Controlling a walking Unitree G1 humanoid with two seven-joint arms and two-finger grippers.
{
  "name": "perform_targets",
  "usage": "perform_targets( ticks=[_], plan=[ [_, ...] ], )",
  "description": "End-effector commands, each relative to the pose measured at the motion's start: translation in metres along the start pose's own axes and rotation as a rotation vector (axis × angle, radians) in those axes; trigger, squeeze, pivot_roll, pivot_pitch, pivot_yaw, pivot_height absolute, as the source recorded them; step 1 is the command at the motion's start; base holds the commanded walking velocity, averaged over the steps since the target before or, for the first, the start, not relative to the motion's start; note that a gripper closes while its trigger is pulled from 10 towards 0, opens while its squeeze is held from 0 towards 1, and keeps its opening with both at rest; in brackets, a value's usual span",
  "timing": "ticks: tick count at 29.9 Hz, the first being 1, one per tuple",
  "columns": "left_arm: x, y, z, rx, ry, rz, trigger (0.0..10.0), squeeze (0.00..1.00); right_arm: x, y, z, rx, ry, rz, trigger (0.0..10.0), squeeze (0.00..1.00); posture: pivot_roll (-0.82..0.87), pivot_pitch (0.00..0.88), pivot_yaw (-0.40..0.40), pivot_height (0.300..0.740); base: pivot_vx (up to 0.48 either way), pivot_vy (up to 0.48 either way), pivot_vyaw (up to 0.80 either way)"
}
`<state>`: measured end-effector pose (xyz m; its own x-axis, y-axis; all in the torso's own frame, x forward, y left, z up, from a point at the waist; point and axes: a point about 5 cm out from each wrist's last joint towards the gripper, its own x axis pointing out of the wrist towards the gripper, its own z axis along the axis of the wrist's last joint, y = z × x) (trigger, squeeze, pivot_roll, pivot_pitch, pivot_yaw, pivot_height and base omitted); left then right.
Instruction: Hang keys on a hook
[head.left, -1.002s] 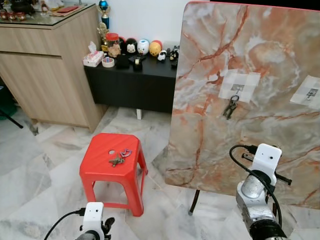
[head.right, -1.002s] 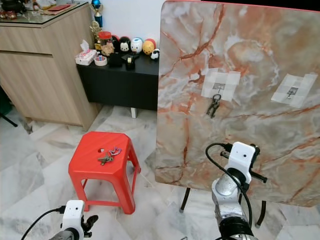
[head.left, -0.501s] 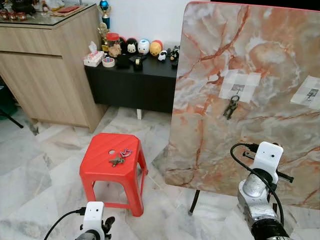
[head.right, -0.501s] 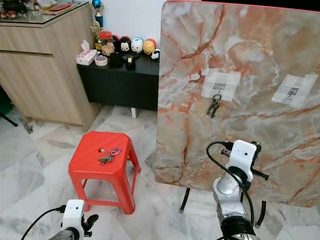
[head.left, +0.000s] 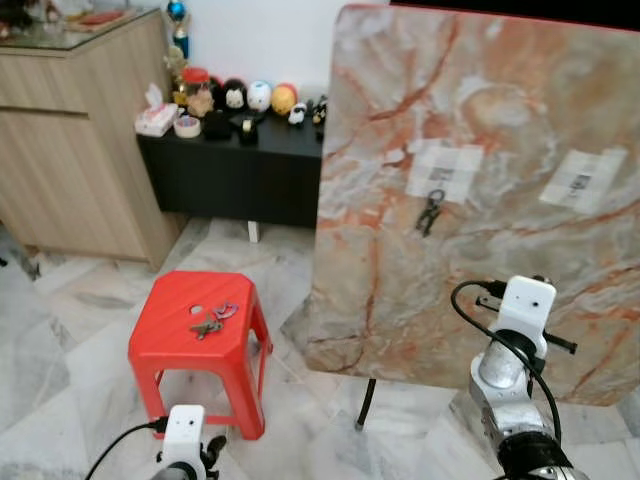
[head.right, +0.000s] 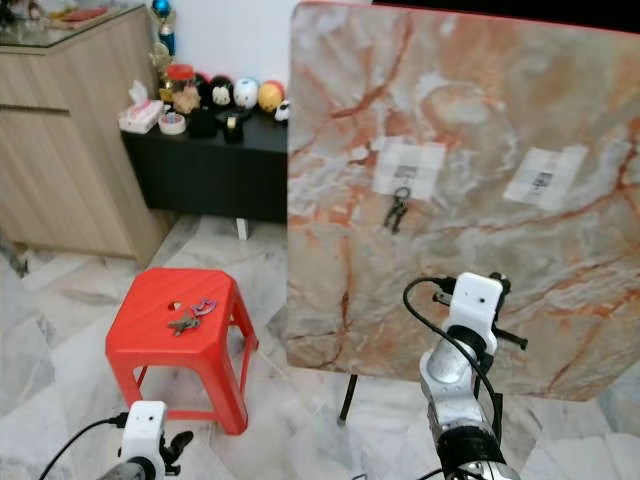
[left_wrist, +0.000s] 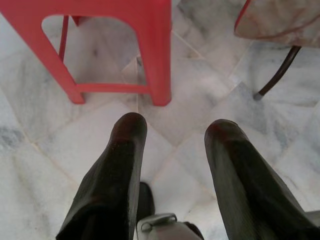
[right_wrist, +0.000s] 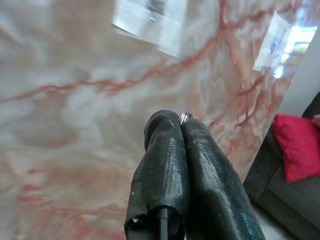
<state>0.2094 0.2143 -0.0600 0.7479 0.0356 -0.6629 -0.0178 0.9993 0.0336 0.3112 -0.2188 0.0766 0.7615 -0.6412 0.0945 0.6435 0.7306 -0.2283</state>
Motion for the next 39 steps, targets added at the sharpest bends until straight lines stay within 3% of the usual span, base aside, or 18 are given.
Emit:
perform_targets(
  ticks=[1, 6, 24, 27, 29, 32, 34, 39],
  plan=[
    [0.0, -0.008, -0.003, -0.001, 0.005, -0.022, 10.0, 0.0, 0.003, -0.005, -0.001, -0.003, 0.001, -0.013, 10.0, 0.0, 0.07, 0.0, -0.068, 0.74, 0.0, -0.401, 0.0],
    [0.0, -0.008, -0.003, 0.001, 0.006, -0.022, 10.0, 0.0, 0.002, -0.005, -0.002, -0.004, 0.004, -0.009, 10.0, 0.0, 0.07, 0.0, -0.067, 0.74, 0.0, -0.383, 0.0],
    [0.001, -0.009, 0.0, -0.04, -0.011, -0.019, 10.0, 0.0, 0.002, 0.001, 0.003, -0.013, -0.025, 0.017, 10.0, 0.0, 0.08, 0.0, -0.07, 0.74, 0.0, 0.0, 0.0],
    [0.001, -0.008, -0.002, -0.045, -0.001, -0.01, 10.0, 0.0, 0.0, 0.005, 0.004, 0.012, -0.034, 0.067, 10.0, 0.0, 0.07, 0.0, -0.071, 0.74, 0.0, 0.0, 0.0],
    [0.0, -0.007, -0.003, -0.049, 0.004, -0.006, 10.0, 0.0, -0.004, 0.015, -0.003, -0.003, 0.021, 0.15, 10.0, 0.0, 0.07, 0.0, -0.073, 0.74, 0.0, 0.0, 0.0],
    [0.0, -0.007, -0.003, -0.052, 0.004, -0.004, 10.0, 0.0, -0.007, 0.015, -0.007, 0.037, 0.045, 0.164, 10.0, 0.0, 0.07, 0.0, -0.073, 0.74, 0.0, 0.0, 0.0],
    [0.0, -0.006, -0.004, -0.053, 0.005, -0.003, 10.0, 0.0, -0.009, 0.019, 0.002, 0.011, -0.03, 0.189, 10.0, 0.0, 0.08, 0.0, -0.073, 0.74, 0.0, 0.0, 0.0],
    [0.0, -0.006, -0.004, -0.052, 0.006, -0.002, 10.0, 0.0, -0.009, 0.021, 0.005, 0.02, -0.041, 0.187, 10.0, 0.0, 0.07, 0.0, -0.071, 0.74, 0.0, 0.0, 0.0]
  ],
)
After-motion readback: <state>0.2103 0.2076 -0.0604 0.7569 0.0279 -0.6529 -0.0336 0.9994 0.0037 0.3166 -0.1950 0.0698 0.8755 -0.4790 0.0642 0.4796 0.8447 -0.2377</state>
